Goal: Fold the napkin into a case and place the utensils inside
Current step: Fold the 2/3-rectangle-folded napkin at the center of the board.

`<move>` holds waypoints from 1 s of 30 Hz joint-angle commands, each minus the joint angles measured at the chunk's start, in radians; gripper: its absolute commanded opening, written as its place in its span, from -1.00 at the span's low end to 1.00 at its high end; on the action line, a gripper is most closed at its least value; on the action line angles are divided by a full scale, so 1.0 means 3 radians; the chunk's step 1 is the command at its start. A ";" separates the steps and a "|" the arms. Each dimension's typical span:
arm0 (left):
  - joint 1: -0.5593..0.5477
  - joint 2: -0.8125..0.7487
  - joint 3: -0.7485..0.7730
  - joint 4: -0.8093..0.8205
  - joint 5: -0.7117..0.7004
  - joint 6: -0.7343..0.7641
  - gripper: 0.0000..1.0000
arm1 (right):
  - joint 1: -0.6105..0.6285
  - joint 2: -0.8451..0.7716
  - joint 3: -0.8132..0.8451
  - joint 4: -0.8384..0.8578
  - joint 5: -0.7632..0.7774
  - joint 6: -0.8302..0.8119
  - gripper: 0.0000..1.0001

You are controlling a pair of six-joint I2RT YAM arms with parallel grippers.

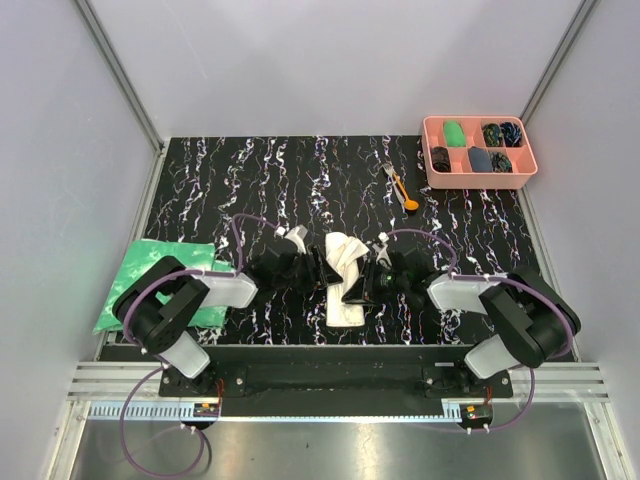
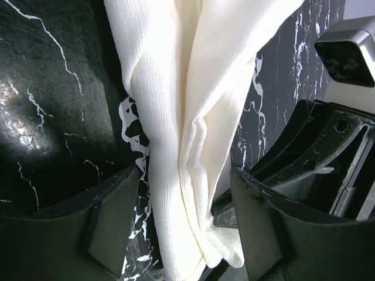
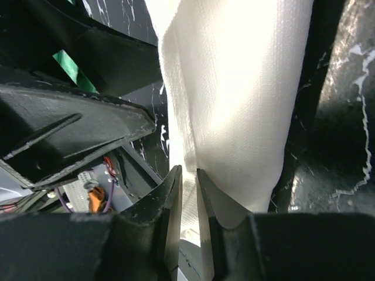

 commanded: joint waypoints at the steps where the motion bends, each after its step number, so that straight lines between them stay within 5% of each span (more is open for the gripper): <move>1: -0.0003 -0.0127 0.0018 -0.0090 0.0123 0.0056 0.43 | 0.0034 -0.0273 0.0153 -0.0474 0.0161 -0.0402 -0.49; 14: -0.0064 0.0179 0.0243 -0.0120 0.0215 0.0107 0.72 | 0.0044 -0.0064 0.0133 -0.0246 0.0059 -0.0393 -0.43; 22: -0.0044 0.0618 0.0698 -0.0729 -0.0051 0.0178 0.47 | 0.0060 -0.0186 0.0179 -0.0357 0.0059 -0.0387 -0.40; 26: 0.0012 0.0706 0.0678 -0.0689 -0.0031 0.0173 0.12 | 0.0029 -0.0370 0.0342 -0.0740 0.0358 -0.0499 -0.17; 27: 0.0023 0.0696 0.0627 -0.0663 -0.0015 0.0163 0.05 | 0.0014 -0.0502 0.0383 -0.1020 0.0507 -0.0515 0.15; 30: 0.0028 0.0614 0.0581 -0.0647 -0.0025 0.0194 -0.13 | -0.0144 -0.0758 0.0465 -0.1364 0.0999 -0.0536 0.61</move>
